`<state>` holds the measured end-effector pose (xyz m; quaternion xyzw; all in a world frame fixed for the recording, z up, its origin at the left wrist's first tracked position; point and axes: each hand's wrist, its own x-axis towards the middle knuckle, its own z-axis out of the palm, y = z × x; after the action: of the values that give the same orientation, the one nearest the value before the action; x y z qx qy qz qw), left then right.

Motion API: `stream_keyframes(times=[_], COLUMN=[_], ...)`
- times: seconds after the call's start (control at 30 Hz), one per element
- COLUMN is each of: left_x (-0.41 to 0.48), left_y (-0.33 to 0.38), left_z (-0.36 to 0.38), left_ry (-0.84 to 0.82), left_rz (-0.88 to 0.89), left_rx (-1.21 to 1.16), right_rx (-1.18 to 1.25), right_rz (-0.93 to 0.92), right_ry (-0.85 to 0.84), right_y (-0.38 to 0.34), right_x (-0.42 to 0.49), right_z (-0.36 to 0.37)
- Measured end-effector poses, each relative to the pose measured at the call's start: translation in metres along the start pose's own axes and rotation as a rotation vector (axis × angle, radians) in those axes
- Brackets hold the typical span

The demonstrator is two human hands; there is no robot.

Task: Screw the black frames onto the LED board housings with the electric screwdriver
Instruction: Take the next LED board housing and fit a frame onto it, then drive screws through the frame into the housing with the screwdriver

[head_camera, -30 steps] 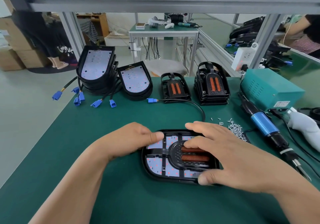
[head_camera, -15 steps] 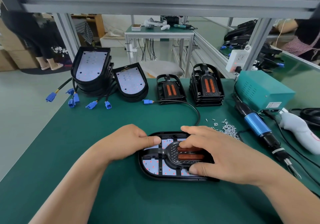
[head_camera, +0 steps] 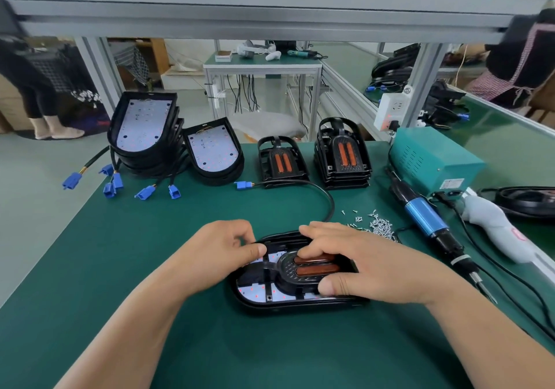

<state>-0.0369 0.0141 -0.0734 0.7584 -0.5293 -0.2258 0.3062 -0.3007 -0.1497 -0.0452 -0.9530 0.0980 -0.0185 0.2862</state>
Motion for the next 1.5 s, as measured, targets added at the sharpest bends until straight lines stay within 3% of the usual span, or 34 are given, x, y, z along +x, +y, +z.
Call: stream_keyframes(times=[0.1,0.17,0.3,0.4,0.5,0.67,0.83,1.13,1.3,1.5], left_x=[0.000,-0.001,-0.002,-0.001,0.000,0.000,-0.001,-0.004,0.000,0.010], left_y=[-0.001,-0.001,-0.001,-0.001,-0.001,0.001,0.000,0.011,0.011,0.008], left_z=[0.000,0.001,0.000,-0.001,-0.001,-0.003,-0.005,-0.008,-0.008,-0.009], left_ry=[0.001,0.002,0.000,-0.012,-0.020,-0.030,-0.046,-0.062,-0.036,0.017], left_rz=[0.006,0.010,0.009,0.003,0.006,0.015,0.015,-0.053,-0.268,-0.382], left_rx=[0.022,0.025,0.001,-0.011,-0.016,-0.041,-0.080,-0.162,-0.591,-1.176], right_rx=[0.098,0.124,0.046,-0.033,-0.160,-0.311,-0.423,-0.530,-0.414,0.040], right_rz=[0.011,0.084,0.302,0.525,0.710,0.898,0.922,0.925,0.889,0.747], right_ry=[0.059,0.214,0.605,0.730,0.713,0.535,0.423,0.410,0.504,0.736], right_y=[0.004,0.009,0.037,0.059,0.077,0.096,0.097,0.086,0.089,0.088], right_x=[-0.004,-0.010,-0.023,-0.033,-0.044,-0.057,-0.057,-0.048,-0.052,-0.051], right_z=[-0.006,-0.016,-0.041,-0.056,-0.061,-0.064,-0.063,-0.062,-0.063,-0.065])
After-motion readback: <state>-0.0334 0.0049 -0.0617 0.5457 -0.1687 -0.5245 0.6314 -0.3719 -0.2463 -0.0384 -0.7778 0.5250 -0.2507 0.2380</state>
